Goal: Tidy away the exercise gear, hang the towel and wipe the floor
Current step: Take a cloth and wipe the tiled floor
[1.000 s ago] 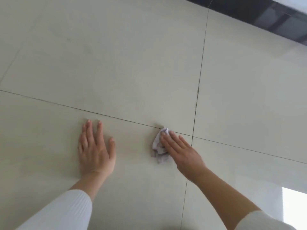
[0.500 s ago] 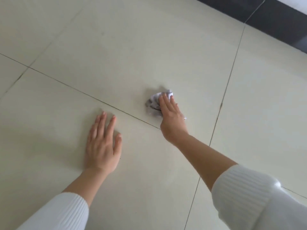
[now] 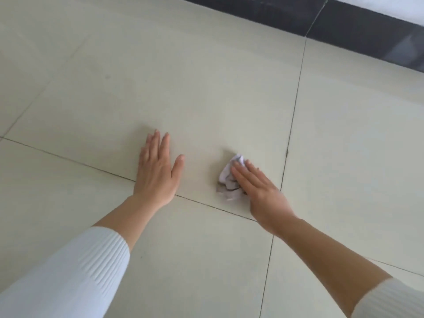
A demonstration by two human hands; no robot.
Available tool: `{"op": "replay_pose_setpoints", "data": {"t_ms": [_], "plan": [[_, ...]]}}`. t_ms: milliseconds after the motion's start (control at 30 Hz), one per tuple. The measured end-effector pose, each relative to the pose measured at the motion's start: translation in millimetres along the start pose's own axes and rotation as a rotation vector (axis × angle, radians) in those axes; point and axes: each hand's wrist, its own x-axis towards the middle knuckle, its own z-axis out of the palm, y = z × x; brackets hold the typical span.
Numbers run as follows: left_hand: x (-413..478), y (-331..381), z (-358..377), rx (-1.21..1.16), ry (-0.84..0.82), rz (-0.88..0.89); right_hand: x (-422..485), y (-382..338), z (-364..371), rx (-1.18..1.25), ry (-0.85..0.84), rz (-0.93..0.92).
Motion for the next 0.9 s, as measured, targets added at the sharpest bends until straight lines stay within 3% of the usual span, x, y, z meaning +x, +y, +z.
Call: {"op": "replay_pose_setpoints", "data": {"t_ms": [167,300,367,433,567,700,767,900], "plan": [[21.1,4.6,16.7,0.078,0.117,-0.047,26.6,87.3,-40.1,-0.053,0.143,0.547],[19.9,4.3,17.1,0.077,0.128,-0.042,68.2,99.9,-53.4,0.148,0.302,0.823],[19.7,6.3,16.2,0.079,0.126,-0.048,88.2,72.9,-45.2,0.213,0.367,0.792],[19.0,6.9,15.8,0.078,0.126,-0.058,95.9,34.5,-24.9,0.257,0.354,0.584],[19.6,8.9,13.3,0.081,0.115,-0.073,73.3,-27.0,10.1,0.216,0.166,0.126],[19.4,10.5,12.0,0.082,0.097,-0.099,57.6,1.7,3.3,0.058,-0.023,-0.172],[19.3,11.2,11.5,0.083,0.093,-0.1,67.0,30.3,-10.6,0.007,-0.038,-0.134],[20.0,11.8,11.4,0.097,0.075,-0.118,102.6,94.8,-52.3,0.013,0.197,0.325]]}}
